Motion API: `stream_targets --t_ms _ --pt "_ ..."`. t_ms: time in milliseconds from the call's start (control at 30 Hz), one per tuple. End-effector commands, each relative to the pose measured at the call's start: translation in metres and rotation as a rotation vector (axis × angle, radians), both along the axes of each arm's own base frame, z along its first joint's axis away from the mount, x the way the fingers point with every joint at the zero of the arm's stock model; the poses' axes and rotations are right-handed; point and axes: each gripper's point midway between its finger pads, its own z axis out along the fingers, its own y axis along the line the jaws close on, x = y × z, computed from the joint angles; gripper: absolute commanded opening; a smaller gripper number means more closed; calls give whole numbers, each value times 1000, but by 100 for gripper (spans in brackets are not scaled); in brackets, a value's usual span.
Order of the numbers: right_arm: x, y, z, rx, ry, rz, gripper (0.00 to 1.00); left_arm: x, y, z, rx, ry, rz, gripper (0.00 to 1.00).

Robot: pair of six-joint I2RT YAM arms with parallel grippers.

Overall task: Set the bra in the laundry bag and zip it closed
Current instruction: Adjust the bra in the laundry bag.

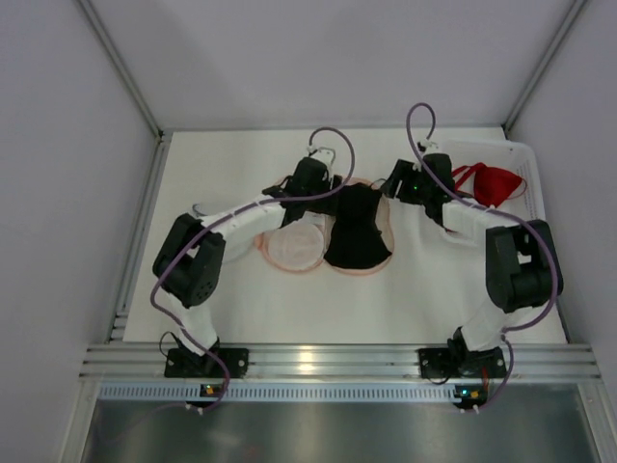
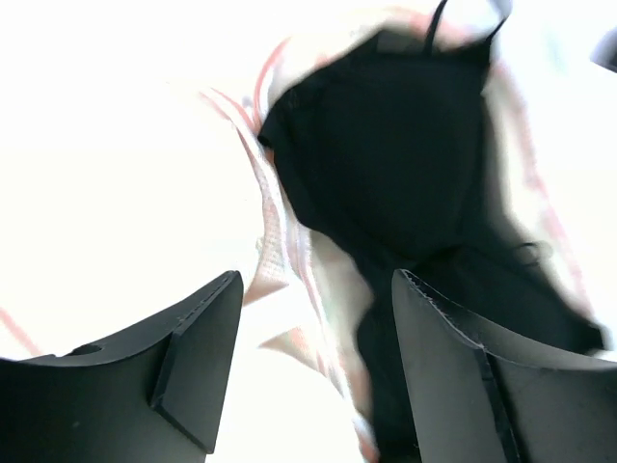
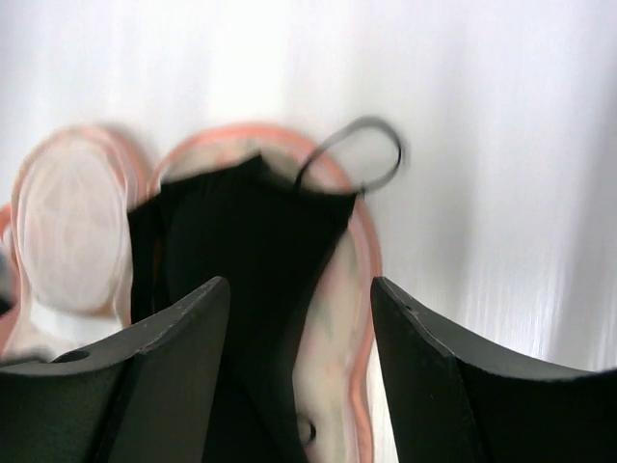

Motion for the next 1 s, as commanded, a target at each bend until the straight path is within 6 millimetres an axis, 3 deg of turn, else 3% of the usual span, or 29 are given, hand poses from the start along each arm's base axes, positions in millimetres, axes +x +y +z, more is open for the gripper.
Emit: stream_targets --t_ms 0,33,67,100,133,200,267,400,633,967 --pt "51 -5 37 -40 -132 -76 61 -8 10 48 -133 -26 119 70" --pt "65 -5 35 -41 -131 -98 59 -13 11 53 -160 -23 126 69" --pt "70 -5 33 -43 -124 -108 58 -21 12 44 -166 7 130 69" --pt "75 -5 18 -51 -91 -120 57 -27 8 43 -196 34 125 69" --pt "84 -6 21 -60 -102 -135 57 -31 7 43 -201 39 120 68" --pt "88 -10 2 -100 -57 -135 56 -45 0 31 -197 77 101 68" --pt "95 -8 2 -113 -53 -128 55 -56 -6 22 -206 115 90 68" --pt "100 -9 -20 -158 -9 -104 46 -75 -6 -1 -207 187 109 67" --pt "111 -11 -32 -176 22 -128 47 -80 -10 -15 -182 213 91 66" --pt "95 -5 -58 -203 121 -128 42 -80 -7 -16 -170 203 99 66"
